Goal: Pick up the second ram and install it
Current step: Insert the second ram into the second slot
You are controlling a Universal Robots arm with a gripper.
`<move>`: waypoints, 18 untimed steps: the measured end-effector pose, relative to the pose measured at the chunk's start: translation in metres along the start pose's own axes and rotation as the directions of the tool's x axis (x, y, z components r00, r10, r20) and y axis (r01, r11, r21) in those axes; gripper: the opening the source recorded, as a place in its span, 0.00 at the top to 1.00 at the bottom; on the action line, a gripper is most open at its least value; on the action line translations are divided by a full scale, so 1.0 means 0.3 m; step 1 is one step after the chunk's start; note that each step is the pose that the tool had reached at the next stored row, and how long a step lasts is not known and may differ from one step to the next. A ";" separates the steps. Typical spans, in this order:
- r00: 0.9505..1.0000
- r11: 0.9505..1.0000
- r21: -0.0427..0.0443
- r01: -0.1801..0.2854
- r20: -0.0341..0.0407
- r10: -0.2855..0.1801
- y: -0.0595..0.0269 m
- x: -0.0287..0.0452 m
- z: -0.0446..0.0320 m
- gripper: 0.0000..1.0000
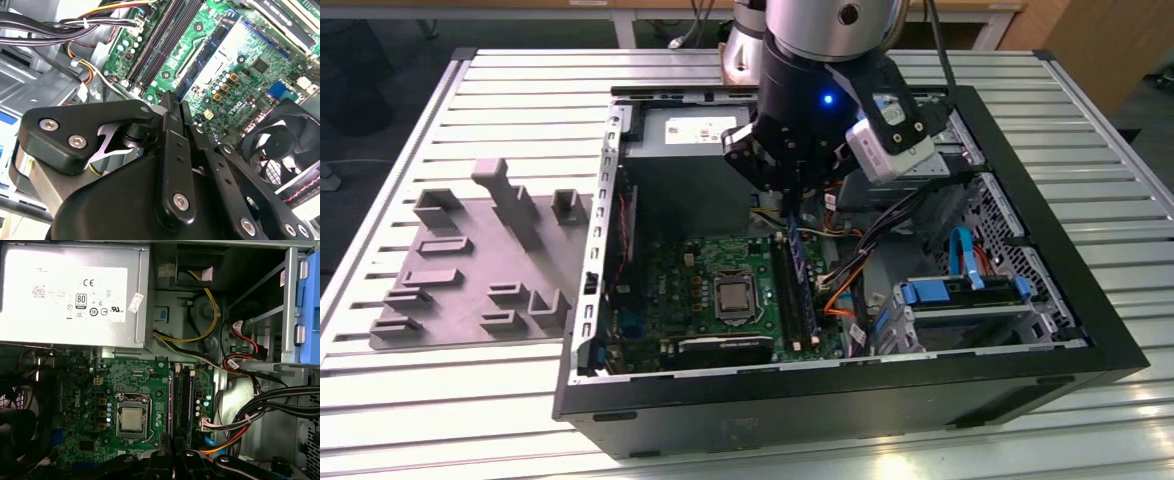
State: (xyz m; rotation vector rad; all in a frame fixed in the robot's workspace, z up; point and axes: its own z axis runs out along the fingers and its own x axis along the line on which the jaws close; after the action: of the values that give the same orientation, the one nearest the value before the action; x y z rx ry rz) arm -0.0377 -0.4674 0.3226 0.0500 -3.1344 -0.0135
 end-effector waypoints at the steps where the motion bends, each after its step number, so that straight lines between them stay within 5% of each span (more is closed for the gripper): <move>1: 1.000 1.000 0.000 0.000 0.000 0.000 0.000 0.000 0.005 0.86; 18: 1.000 1.000 0.000 -0.029 0.000 0.029 -0.001 -0.002 0.086 0.86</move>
State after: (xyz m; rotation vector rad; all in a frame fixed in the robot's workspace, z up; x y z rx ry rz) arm -0.0374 -0.4674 0.2969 0.0049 -3.1350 -0.0138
